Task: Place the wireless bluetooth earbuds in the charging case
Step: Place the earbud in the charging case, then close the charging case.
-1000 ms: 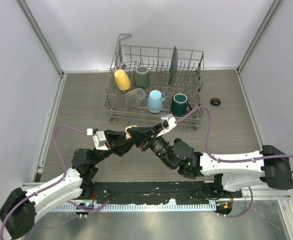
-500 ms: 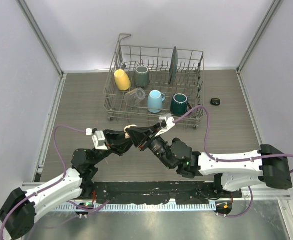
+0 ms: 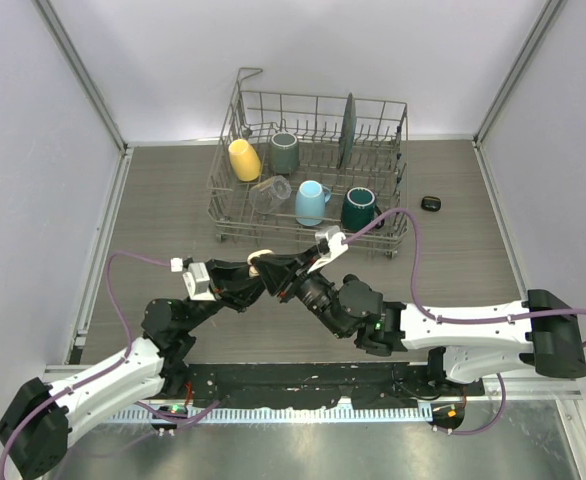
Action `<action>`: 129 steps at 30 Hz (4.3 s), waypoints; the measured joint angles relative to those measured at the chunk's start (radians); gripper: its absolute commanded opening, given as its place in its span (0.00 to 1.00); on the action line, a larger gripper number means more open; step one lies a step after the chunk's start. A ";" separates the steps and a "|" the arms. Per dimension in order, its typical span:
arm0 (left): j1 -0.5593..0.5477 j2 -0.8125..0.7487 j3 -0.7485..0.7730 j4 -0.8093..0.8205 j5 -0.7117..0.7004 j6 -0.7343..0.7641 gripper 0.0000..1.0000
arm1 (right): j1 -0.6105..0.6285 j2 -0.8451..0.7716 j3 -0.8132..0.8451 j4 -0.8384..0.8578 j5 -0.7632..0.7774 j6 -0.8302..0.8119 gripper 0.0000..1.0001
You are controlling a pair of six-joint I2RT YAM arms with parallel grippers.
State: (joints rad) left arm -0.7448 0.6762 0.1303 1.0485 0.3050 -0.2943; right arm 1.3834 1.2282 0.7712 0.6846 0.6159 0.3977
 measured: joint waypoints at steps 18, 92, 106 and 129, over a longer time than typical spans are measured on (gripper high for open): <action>-0.001 0.000 0.000 -0.007 -0.007 0.014 0.00 | 0.005 -0.031 0.046 -0.166 0.000 -0.003 0.05; 0.001 -0.033 0.000 0.021 -0.018 -0.073 0.00 | -0.322 -0.424 0.203 -0.915 -0.179 0.406 0.91; 0.001 0.026 0.020 0.016 0.072 -0.101 0.00 | -0.365 -0.106 0.396 -1.045 -0.338 0.330 0.92; -0.001 0.074 0.052 -0.003 0.148 -0.112 0.00 | -0.381 -0.129 0.309 -0.970 -0.621 0.311 0.85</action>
State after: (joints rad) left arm -0.7460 0.7506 0.1822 1.0454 0.4530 -0.4061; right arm 1.0023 1.0992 1.0801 -0.2855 -0.0055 0.7086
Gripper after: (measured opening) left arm 0.320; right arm 0.869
